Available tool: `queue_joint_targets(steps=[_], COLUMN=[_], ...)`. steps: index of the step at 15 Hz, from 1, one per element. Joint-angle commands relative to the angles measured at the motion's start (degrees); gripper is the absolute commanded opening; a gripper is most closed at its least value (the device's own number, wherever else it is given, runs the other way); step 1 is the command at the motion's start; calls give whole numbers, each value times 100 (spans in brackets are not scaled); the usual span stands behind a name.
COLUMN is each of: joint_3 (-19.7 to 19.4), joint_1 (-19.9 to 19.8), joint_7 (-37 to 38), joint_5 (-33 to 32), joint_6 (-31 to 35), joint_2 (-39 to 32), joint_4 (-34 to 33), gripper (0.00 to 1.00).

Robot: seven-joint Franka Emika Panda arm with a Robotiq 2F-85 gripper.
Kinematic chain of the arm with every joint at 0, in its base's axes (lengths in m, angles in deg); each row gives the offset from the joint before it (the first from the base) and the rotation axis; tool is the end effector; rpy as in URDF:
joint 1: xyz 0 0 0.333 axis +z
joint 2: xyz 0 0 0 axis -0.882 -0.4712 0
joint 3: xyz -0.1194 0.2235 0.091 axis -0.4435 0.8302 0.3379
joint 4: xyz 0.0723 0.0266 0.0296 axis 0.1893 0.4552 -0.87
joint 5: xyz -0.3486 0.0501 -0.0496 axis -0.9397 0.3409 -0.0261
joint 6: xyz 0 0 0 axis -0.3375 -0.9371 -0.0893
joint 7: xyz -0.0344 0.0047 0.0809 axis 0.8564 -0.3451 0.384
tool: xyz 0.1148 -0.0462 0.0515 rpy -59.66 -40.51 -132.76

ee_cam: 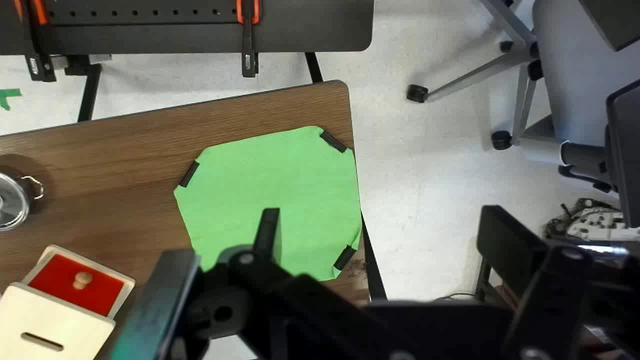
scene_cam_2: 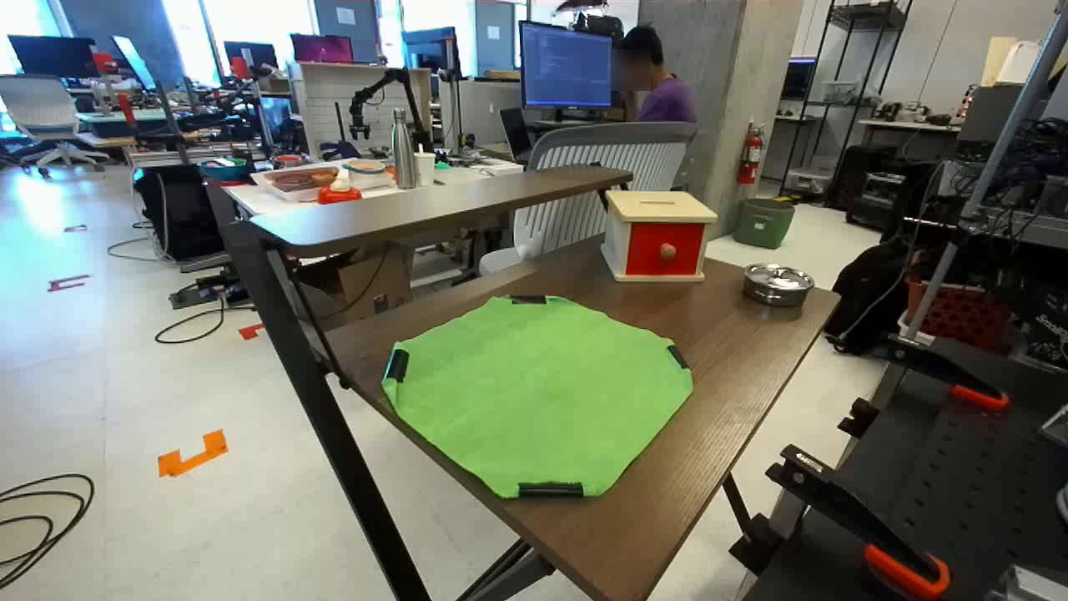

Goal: Remove the silver lid from the silver pot

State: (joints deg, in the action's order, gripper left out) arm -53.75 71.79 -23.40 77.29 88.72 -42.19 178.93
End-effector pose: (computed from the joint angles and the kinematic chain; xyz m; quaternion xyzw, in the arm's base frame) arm 0.3610 0.1850 0.4709 -0.9980 -0.0223 -0.0261 0.0523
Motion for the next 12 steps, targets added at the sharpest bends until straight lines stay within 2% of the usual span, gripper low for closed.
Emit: queue_joint_targets(steps=[1, 11, 12], joint_3=[-5, -5, -1], joint_1=[4, 4, -62], joint_7=[3, 3, 168], joint_5=[-5, -5, 20], joint_6=[-17, -17, 124], joint_2=[-4, -2, -42], joint_4=[-21, -32, -3], gripper=[100, 100, 100])
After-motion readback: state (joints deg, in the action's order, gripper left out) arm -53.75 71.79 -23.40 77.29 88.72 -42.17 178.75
